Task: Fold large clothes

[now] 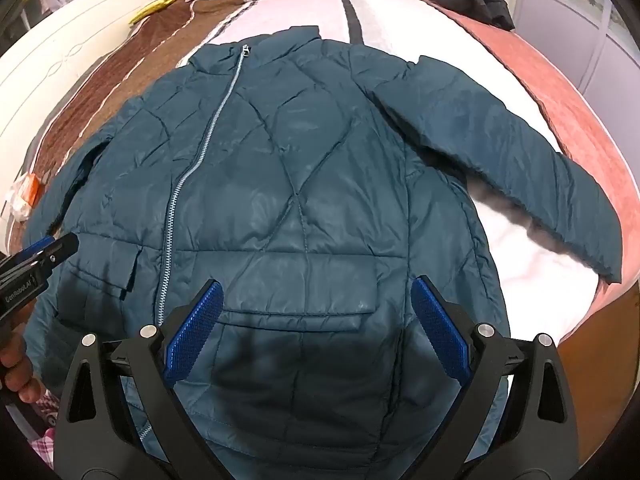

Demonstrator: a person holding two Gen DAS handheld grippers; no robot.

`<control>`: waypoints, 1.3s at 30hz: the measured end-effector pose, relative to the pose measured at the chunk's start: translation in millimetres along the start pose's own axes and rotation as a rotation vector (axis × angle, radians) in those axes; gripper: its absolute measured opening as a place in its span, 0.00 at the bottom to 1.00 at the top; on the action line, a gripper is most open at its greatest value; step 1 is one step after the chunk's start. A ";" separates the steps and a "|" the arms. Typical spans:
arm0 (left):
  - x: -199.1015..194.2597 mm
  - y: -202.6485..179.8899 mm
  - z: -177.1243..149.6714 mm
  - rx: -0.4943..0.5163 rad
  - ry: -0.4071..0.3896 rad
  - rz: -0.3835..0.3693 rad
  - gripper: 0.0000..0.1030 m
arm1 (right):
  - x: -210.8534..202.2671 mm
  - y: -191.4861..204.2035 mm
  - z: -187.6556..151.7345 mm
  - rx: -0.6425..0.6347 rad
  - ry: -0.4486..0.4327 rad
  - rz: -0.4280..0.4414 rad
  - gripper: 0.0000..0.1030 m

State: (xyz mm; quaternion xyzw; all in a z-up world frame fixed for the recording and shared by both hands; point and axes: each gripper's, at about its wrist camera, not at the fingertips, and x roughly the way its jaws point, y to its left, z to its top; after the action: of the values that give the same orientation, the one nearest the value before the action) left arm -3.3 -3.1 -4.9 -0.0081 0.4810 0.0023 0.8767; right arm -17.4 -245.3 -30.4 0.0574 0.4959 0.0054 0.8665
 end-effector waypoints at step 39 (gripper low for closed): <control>4.1 0.4 -2.0 -0.003 0.017 -0.002 0.60 | 6.4 -6.3 -0.8 0.021 0.021 0.013 0.91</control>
State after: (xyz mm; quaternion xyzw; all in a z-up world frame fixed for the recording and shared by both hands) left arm -2.7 -2.7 -9.5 -0.0099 0.4885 0.0022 0.8725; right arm -15.1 -251.0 -36.9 0.0696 0.5044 0.0063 0.8606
